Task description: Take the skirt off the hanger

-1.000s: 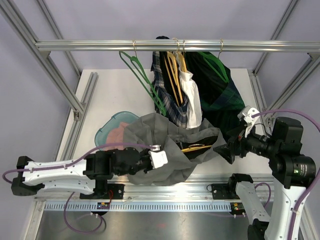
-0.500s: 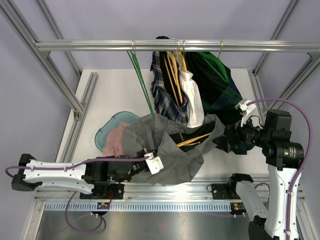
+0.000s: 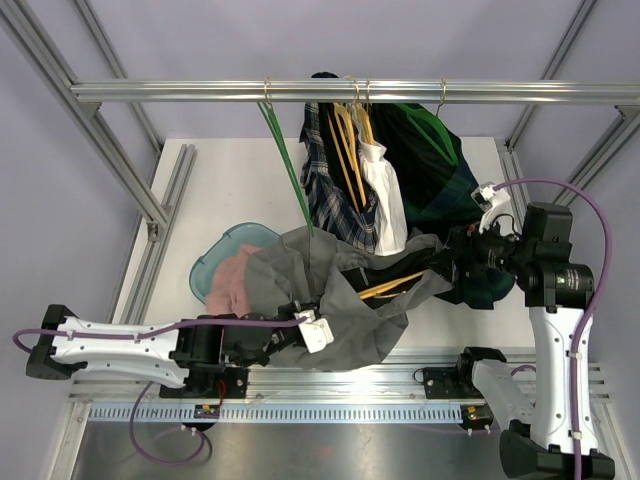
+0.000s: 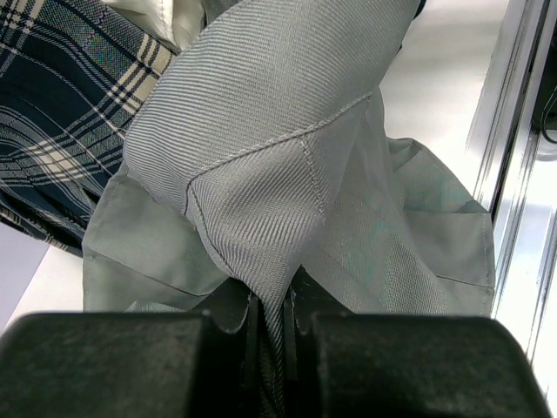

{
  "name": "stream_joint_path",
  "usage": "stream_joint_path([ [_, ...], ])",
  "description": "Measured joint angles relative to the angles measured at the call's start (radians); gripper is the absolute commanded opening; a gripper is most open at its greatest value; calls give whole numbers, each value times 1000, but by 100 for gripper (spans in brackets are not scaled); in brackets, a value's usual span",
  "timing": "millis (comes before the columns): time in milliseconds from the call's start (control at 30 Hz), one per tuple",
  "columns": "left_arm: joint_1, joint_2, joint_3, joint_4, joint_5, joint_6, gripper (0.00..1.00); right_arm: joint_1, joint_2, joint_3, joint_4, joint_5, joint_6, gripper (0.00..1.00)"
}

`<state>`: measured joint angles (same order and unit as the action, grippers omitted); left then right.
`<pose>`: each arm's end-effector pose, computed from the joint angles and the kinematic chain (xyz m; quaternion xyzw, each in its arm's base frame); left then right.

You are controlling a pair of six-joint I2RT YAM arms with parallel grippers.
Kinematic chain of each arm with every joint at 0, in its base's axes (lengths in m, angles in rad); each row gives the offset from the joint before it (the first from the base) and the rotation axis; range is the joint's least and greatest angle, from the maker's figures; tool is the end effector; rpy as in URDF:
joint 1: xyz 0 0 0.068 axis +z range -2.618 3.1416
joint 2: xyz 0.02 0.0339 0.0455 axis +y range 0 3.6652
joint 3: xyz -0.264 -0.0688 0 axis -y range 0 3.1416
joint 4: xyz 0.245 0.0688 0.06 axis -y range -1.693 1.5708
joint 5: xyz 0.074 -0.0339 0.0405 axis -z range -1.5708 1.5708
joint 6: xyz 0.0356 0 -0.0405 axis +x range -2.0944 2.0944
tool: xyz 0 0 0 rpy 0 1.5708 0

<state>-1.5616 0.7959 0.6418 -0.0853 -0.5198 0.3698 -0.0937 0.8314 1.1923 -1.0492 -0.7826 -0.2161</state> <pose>0.0194 -0.1883 0.2989 0.5348 0.5629 -0.1677 0.6074 0.1286 0.0131 0.3882 -0.2137 0.8243 0.2798 0.4433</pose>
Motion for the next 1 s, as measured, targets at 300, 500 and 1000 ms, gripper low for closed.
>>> stream_joint_path([
  [300, -13, 0, 1, 2, -1, 0, 0, 0, 44, -71, 34, 87, -16, 32],
  [500, -24, -34, 1, -31, -28, -26, 0, 2, 35, -105, 35, 112, -31, 0],
  [1000, -47, -279, 20, -319, -32, -316, 0, 49, -93, -163, 35, 122, -33, 0],
])
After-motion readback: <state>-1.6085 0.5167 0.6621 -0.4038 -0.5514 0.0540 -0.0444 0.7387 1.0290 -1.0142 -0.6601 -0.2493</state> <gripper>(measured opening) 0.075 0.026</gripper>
